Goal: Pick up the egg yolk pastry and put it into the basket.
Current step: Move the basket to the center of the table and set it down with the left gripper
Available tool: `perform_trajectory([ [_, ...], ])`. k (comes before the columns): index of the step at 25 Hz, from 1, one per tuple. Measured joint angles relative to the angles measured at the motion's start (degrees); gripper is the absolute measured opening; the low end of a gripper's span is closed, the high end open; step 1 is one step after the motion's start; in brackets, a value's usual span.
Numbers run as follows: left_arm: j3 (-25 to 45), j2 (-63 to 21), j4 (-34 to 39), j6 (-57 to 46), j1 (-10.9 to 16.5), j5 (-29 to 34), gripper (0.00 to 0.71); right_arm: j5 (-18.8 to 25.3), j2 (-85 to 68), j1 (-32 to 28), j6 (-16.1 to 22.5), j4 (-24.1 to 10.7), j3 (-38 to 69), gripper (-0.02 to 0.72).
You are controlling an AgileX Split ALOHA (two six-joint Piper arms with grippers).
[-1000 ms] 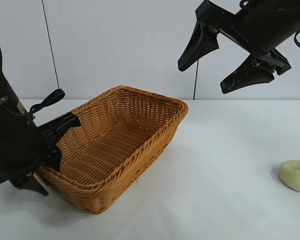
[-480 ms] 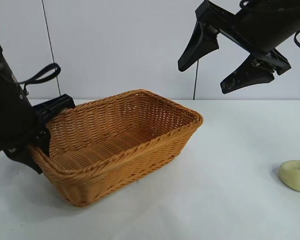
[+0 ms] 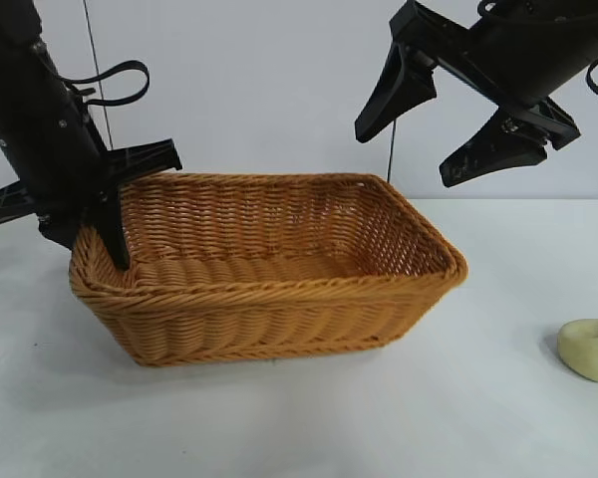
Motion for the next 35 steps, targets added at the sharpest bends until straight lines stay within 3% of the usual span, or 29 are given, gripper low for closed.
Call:
perform_trajectory([
  [5, -2.72, 1.79, -4.87, 8.36, 0.0, 2.36, 0.083, 0.0, 0.0, 0.0, 0.0, -0.02, 0.0, 0.646],
  [24, -2.72, 8.94, -5.61, 9.23, 0.1, -2.17, 0.092, 0.0, 0.0, 0.0, 0.0, -0.07, 0.0, 0.646],
  [27, -2.72, 9.0, -5.61, 9.28, 0.1, -2.08, 0.177, 0.04, 0.0, 0.0, 0.0, -0.07, 0.0, 0.646],
  [32, -2.72, 9.0, -5.61, 9.28, 0.1, -1.87, 0.495, 0.18, 0.0, 0.0, 0.0, -0.07, 0.0, 0.646],
  [35, -2.72, 8.59, -5.61, 9.28, 0.1, -1.37, 0.574, 0.18, 0.0, 0.0, 0.0, -0.07, 0.0, 0.646],
])
